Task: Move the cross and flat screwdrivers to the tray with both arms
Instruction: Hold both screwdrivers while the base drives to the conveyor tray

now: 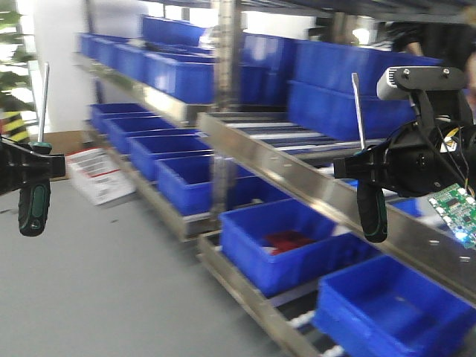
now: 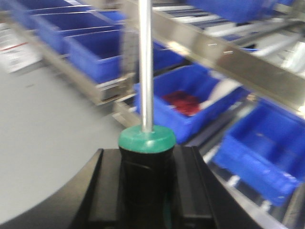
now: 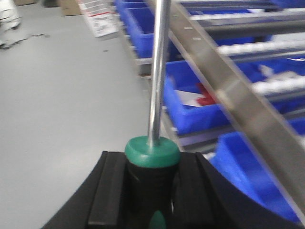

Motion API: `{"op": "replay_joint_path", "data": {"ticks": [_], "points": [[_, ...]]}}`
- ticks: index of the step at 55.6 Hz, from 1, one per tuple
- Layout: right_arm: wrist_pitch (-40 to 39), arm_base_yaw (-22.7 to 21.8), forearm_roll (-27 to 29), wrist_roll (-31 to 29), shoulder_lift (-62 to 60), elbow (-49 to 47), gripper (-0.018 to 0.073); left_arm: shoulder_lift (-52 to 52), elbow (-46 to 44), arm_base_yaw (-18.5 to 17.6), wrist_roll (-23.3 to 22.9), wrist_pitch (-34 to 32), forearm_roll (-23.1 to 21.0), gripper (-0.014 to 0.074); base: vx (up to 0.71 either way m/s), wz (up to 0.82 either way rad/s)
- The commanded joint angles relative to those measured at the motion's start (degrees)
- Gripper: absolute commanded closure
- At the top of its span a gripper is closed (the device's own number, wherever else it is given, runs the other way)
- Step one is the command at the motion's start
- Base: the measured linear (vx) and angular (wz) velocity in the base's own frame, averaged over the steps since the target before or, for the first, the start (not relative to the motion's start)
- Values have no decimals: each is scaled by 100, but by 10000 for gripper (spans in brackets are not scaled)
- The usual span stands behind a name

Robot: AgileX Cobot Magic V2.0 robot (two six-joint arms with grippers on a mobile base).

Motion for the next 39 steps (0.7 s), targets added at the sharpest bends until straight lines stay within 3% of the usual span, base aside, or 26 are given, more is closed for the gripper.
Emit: {"op": "replay_joint_path", "data": {"ticks": [1,39], "points": [[-560,1,0,0,-213,-194,567,-193,-197,-22,-43,-500,-119,596,29,-89],[-560,1,0,0,-213,-194,567,-193,-197,-22,-43,-500,-119,596,22,-79]]}}
